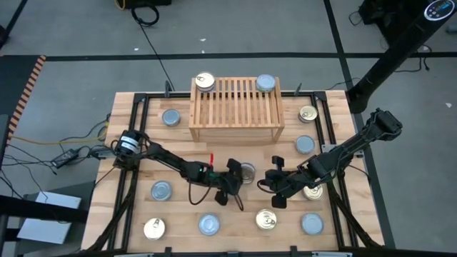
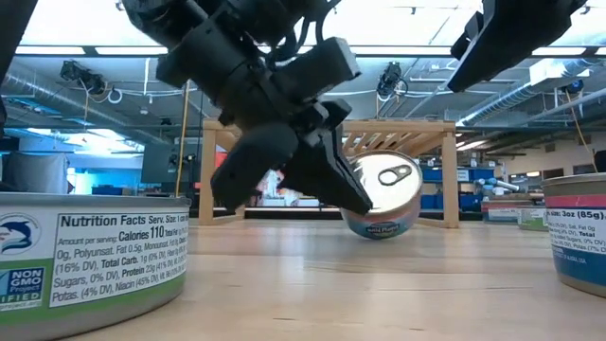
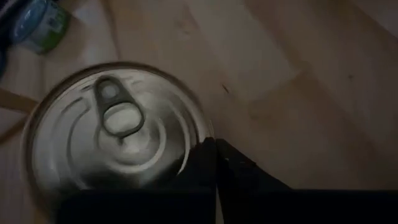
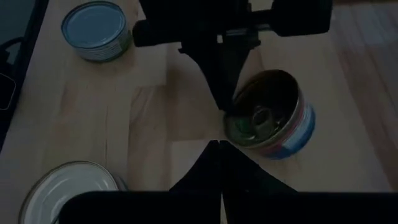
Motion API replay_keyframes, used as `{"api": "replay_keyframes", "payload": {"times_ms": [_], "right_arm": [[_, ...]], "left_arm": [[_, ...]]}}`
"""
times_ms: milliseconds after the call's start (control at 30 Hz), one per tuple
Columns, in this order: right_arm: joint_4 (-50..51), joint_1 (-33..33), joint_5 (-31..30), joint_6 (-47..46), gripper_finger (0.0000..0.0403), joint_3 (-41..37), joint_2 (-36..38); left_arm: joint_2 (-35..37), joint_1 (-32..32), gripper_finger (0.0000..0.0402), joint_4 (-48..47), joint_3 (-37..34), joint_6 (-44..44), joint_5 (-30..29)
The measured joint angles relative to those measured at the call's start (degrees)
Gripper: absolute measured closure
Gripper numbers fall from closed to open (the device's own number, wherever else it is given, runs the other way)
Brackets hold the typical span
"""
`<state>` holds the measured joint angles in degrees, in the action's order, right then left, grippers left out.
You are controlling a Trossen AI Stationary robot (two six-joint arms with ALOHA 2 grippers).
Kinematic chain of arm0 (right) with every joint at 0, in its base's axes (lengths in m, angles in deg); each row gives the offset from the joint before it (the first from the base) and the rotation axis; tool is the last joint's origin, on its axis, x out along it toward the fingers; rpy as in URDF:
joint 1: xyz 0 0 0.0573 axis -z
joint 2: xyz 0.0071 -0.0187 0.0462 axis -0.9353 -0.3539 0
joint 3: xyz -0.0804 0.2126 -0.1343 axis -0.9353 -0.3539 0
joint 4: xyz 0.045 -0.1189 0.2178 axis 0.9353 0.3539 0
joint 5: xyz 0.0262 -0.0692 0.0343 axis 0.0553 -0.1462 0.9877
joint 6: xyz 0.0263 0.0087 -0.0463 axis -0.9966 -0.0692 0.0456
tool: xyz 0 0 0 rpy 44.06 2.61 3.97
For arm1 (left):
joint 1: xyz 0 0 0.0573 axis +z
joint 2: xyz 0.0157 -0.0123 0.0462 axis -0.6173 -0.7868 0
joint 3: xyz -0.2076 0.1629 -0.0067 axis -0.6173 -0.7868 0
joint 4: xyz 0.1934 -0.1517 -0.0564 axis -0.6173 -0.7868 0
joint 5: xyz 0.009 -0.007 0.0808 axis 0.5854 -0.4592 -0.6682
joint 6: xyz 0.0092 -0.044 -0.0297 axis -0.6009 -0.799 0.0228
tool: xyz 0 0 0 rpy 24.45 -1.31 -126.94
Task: Stack canned seafood by type on shelf
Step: Stack the blue pink tuna can on top of the blue pink tuna can on the shelf
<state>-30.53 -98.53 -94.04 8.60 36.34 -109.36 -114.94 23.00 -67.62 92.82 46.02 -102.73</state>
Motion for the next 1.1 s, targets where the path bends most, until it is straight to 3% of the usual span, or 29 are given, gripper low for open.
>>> {"api": "replay_keyframes", "payload": {"times_ms": [900, 1100], "right_arm": [[-3.0, -0.4, -0.4, -1.6, 0.0392, 0.0, -0.6], [-3.5, -0.4, -1.1, -3.3, 0.0378, 0.0, -1.9]], "left_arm": [[0.2, -1.1, 0.0401, -0.7, -1.6, -4.9, -1.9], [3.5, -3.1, 0.0401, -5.2, -1.6, -6.0, -2.0]]}}
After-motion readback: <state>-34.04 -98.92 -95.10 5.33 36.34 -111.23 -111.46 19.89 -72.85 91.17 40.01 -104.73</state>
